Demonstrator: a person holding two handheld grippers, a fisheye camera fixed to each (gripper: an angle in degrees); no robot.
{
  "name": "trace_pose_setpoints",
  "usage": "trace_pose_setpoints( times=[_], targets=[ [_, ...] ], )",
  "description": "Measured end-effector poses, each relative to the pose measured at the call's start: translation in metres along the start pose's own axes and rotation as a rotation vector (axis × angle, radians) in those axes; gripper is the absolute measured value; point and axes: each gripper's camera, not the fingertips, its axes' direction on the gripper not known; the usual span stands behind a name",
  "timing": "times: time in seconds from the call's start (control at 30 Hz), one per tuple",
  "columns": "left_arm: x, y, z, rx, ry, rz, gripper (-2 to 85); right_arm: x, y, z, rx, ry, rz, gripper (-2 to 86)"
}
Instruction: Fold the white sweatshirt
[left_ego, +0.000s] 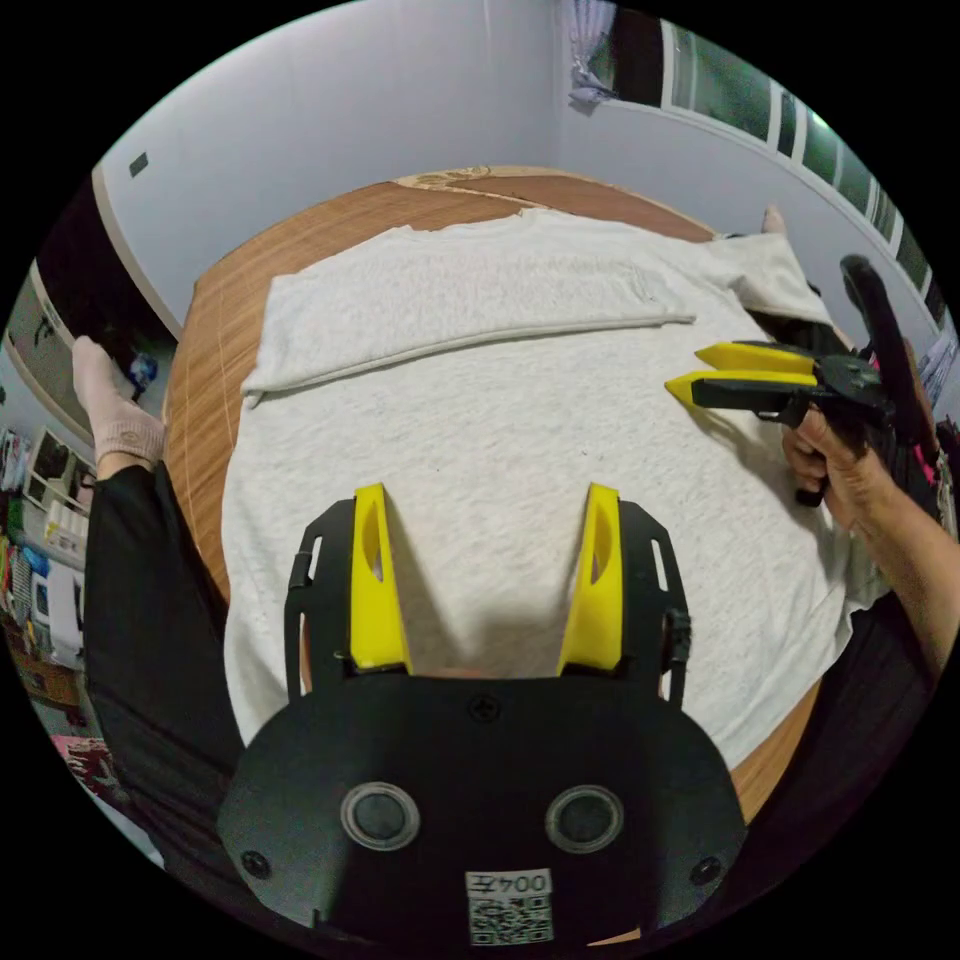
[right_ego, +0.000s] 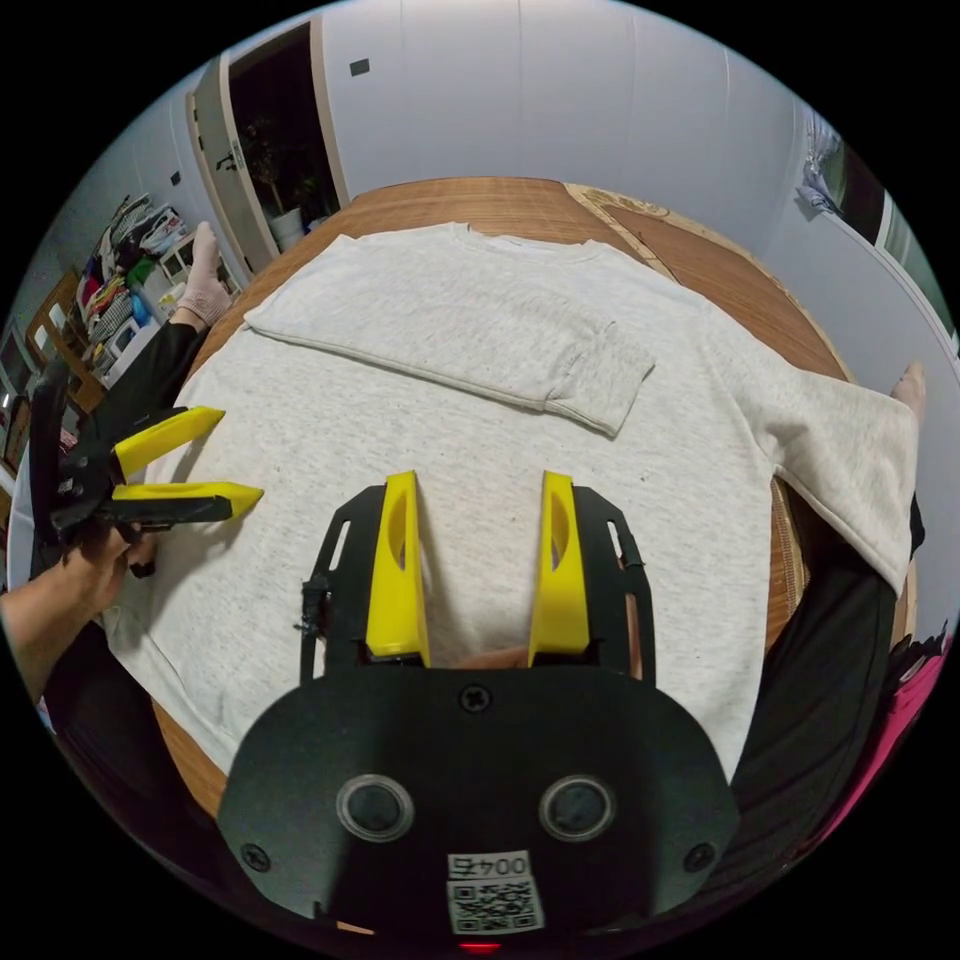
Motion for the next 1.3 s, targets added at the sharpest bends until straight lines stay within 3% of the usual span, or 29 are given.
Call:
trace_pose_setpoints(
  times=[1.07, 1.3],
  targets=[
    [-0.011, 0.002, 0.001, -0.004, 0.027, -0.008, 24.6, 0.023, 0.003, -0.050, 0.011, -0.032, 0.056, 14.8],
    [-0.009, 0.003, -0.001, -0.004, 0.026, -0.008, 24.6, 0.056, 0.003, -0.070, 0.034, -0.126, 0.140, 12.2]
  ],
)
